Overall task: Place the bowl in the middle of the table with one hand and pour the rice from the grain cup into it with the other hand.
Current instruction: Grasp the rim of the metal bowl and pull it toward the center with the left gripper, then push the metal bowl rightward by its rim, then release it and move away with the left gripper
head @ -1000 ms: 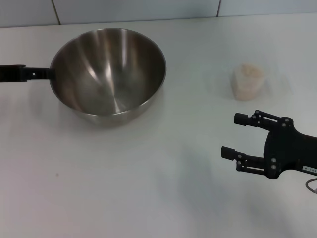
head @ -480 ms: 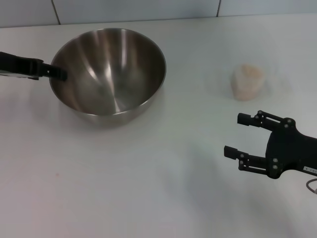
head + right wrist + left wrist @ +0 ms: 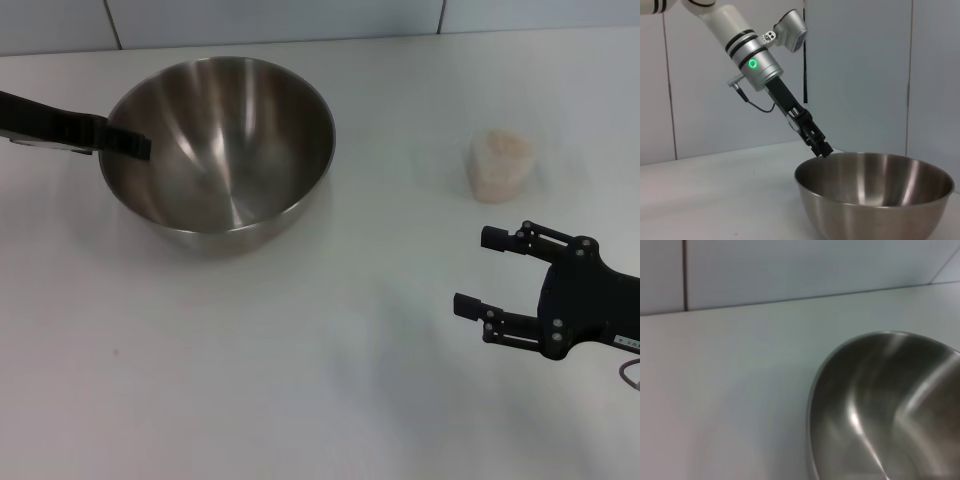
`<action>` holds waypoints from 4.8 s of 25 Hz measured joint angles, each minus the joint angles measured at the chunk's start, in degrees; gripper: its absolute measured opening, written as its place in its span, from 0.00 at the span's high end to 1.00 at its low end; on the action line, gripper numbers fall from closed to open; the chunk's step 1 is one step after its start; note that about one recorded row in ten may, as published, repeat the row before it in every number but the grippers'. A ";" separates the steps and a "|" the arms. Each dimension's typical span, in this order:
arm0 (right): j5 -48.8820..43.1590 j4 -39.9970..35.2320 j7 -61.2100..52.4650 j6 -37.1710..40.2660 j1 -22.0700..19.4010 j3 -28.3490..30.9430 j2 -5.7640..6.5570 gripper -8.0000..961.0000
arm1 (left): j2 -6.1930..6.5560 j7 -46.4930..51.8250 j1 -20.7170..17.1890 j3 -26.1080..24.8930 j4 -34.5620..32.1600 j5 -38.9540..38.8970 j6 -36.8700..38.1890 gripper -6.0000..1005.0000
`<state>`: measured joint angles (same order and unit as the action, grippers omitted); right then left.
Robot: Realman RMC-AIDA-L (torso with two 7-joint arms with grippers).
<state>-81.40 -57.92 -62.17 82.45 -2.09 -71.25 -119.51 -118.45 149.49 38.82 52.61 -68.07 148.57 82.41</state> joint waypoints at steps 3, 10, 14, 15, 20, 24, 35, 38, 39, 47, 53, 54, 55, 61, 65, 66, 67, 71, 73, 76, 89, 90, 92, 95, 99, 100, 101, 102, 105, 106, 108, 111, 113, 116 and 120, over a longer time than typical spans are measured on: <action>0.03 0.03 0.07 0.05 0.07 -0.02 -0.01 0.18 | 0.07 0.01 -0.01 0.02 1.01 0.03 -0.89 0.19; 0.03 0.49 0.07 -0.04 0.35 -0.03 0.05 0.18 | 0.21 -0.67 0.14 0.30 5.57 0.14 -3.32 0.19; 0.03 0.80 0.30 -0.28 0.56 0.04 0.13 0.18 | 0.30 -0.72 -0.03 0.33 6.11 0.20 -4.53 0.19; 0.03 0.80 0.52 -0.31 0.59 0.06 0.13 0.18 | 0.30 -0.75 -0.04 0.36 6.13 0.20 -4.55 0.19; 0.03 0.80 0.97 -0.30 0.60 0.46 0.16 0.18 | 0.25 -2.20 -0.26 1.00 6.23 0.23 -4.76 0.19; 0.03 0.79 1.29 -0.06 0.54 1.01 0.16 0.18 | 0.18 -4.87 -0.26 2.49 6.24 0.20 -4.42 0.20; 0.02 1.82 3.00 0.05 1.02 2.43 0.16 0.18 | -0.11 -1.59 0.83 12.81 4.61 7.09 -5.40 0.23; 0.02 2.00 3.02 0.07 1.15 2.83 0.19 0.18 | -0.16 -1.25 0.32 14.52 2.95 7.79 -6.20 0.24; 0.02 2.02 3.02 0.07 1.15 2.87 0.19 0.18 | -0.17 -1.15 0.19 14.76 2.53 7.86 -6.36 0.24; 0.02 2.28 3.02 0.08 1.22 3.22 0.17 0.18 | -0.17 -1.10 0.74 16.72 2.91 9.14 -5.78 0.56; 0.02 2.28 3.02 0.08 1.70 3.23 0.16 0.18 | -0.13 -1.20 0.71 17.27 2.71 9.20 -5.15 0.81; 0.02 2.28 3.02 0.08 1.70 3.23 0.16 0.18 | -0.13 -1.20 0.71 17.27 2.71 9.20 -5.15 0.83; 0.02 2.29 3.02 0.08 1.82 3.23 0.16 0.18 | -0.13 -1.30 0.66 17.80 2.57 9.17 -5.04 0.85; 0.02 2.28 3.02 0.08 2.18 2.88 0.16 0.18 | -0.13 -1.39 0.78 21.20 2.04 10.35 -4.64 0.90; 0.02 2.28 3.02 0.08 2.19 2.80 0.10 0.18 | -0.16 -1.40 0.95 21.64 1.81 10.33 -4.12 0.91; 0.02 2.28 3.02 0.08 2.19 2.80 0.08 0.18 | -0.16 -1.40 0.95 21.64 1.81 10.33 -4.12 0.91; 0.02 2.29 3.02 0.08 2.19 2.79 0.07 0.18 | -0.16 -1.40 0.95 21.64 1.81 10.33 -4.12 0.91; 0.02 2.52 3.02 0.08 2.50 2.78 0.07 0.18 | -0.26 -1.55 1.03 21.91 -1.29 9.80 -2.14 0.91; 0.02 2.72 3.02 0.08 2.75 2.78 0.07 0.18 | -0.29 -1.58 1.42 22.30 -2.45 8.89 -1.01 0.91; 0.02 2.79 3.02 0.08 2.93 2.78 0.09 0.18 | -0.31 -1.63 2.47 22.60 -2.95 7.45 0.43 0.91; 0.02 3.02 3.02 0.13 2.83 3.47 0.17 0.18 | -0.67 -2.29 4.97 25.13 -4.63 3.83 1.28 0.98; 0.02 3.02 3.02 0.13 2.83 3.50 0.17 0.18 | -0.67 -2.29 4.97 25.13 -4.63 3.83 1.28 0.98; 0.02 3.02 3.02 0.15 2.82 3.54 0.17 0.18 | -0.67 -2.31 5.71 25.75 -4.98 3.45 1.48 0.98; 0.02 3.17 3.02 0.17 2.95 3.57 0.17 0.18 | -0.67 -2.30 6.18 26.37 -5.00 3.36 1.53 0.98; 0.75 3.97 3.46 0.21 3.25 3.58 0.17 0.18 | -0.66 -2.13 6.75 27.92 -4.98 2.83 1.43 0.98; 1.04 4.35 3.82 0.33 3.31 3.67 0.17 0.18 | -0.64 -2.05 6.90 29.25 -4.60 0.47 0.42 0.97; 1.26 4.71 4.17 0.63 3.39 3.89 0.19 0.18 | -0.64 -2.11 6.89 29.26 -4.58 -0.12 0.23 0.97; 1.38 4.99 4.42 0.97 3.44 4.14 0.21 0.18 | -0.64 -2.11 6.89 29.26 -4.58 -0.12 0.23 0.97; 1.42 5.51 4.60 2.56 3.59 5.15 0.22 0.18 | -0.63 -2.20 6.91 30.05 -4.55 -0.88 -0.44 0.97; 1.43 5.55 4.61 3.13 3.60 5.42 0.23 0.18 | -0.63 -2.19 6.94 30.28 -4.55 -0.88 -0.54 0.97; 1.45 5.62 4.64 3.86 3.60 5.81 0.24 0.18 | -0.64 -2.27 7.36 31.27 -4.49 -0.92 -0.97 0.97; 1.47 5.70 5.13 4.43 3.54 5.96 0.25 0.18 | -0.68 -2.31 7.57 32.08 -4.42 -1.14 -1.96 0.97; 1.50 5.74 5.68 4.61 3.41 5.99 0.25 0.18 | -0.70 -2.31 7.77 32.74 -3.90 -1.49 -3.02 0.96; 1.52 5.96 5.92 4.96 3.34 6.00 0.22 0.18 | -0.72 -2.33 8.26 33.86 -2.41 -2.03 -4.49 0.96; 1.53 6.40 5.92 5.49 3.32 6.00 0.20 0.18 | -0.72 -2.61 8.45 34.89 -0.81 -2.56 -6.56 0.96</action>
<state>-79.88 -51.51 -56.24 87.94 1.24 -65.25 -119.31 -119.17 146.88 47.27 87.50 -68.88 146.01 75.85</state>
